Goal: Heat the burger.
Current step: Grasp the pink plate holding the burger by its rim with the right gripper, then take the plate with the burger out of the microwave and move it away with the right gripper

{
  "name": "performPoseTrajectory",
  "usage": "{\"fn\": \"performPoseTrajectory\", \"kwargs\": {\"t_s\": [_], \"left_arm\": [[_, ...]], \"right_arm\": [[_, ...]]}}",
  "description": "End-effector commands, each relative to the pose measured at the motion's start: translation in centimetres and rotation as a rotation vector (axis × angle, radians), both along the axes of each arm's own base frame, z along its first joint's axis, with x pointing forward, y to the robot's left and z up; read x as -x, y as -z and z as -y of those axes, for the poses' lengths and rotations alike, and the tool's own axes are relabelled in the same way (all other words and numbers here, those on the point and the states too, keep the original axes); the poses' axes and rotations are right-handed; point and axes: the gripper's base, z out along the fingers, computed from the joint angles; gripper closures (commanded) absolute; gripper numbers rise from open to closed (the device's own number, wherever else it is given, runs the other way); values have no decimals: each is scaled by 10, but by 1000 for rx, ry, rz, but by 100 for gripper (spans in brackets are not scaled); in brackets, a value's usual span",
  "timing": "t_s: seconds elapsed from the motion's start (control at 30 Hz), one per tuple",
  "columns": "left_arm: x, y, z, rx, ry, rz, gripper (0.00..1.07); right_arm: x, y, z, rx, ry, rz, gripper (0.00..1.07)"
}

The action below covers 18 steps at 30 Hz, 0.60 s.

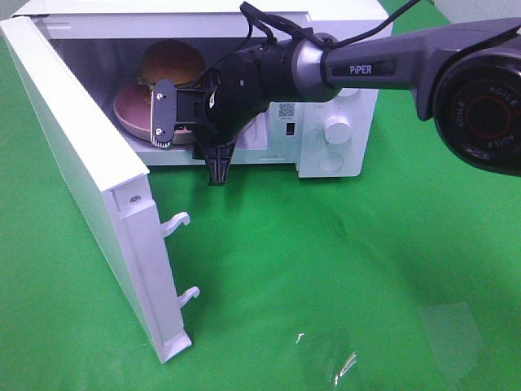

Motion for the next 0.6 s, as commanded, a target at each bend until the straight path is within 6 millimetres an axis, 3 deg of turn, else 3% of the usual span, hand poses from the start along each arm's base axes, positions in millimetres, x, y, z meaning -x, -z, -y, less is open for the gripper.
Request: {"fn": "performPoseTrajectory", "kwargs": {"t_s": [0.03,0.07,0.1,0.13,0.6], "left_arm": [[2,0,0,5,-3,28,7],[2,0,0,5,-3,28,7],[2,0,0,5,-3,28,7],[2,0,0,5,-3,28,7],[2,0,0,5,-3,28,7]], "right_arm": [[2,-1,0,12,-2,-26,88],[3,-3,1,12,0,-31,98],[3,-3,1,12,0,-31,98],[3,-5,1,9,2,-37,107],[9,-9,4,70,-24,-86,107]]}}
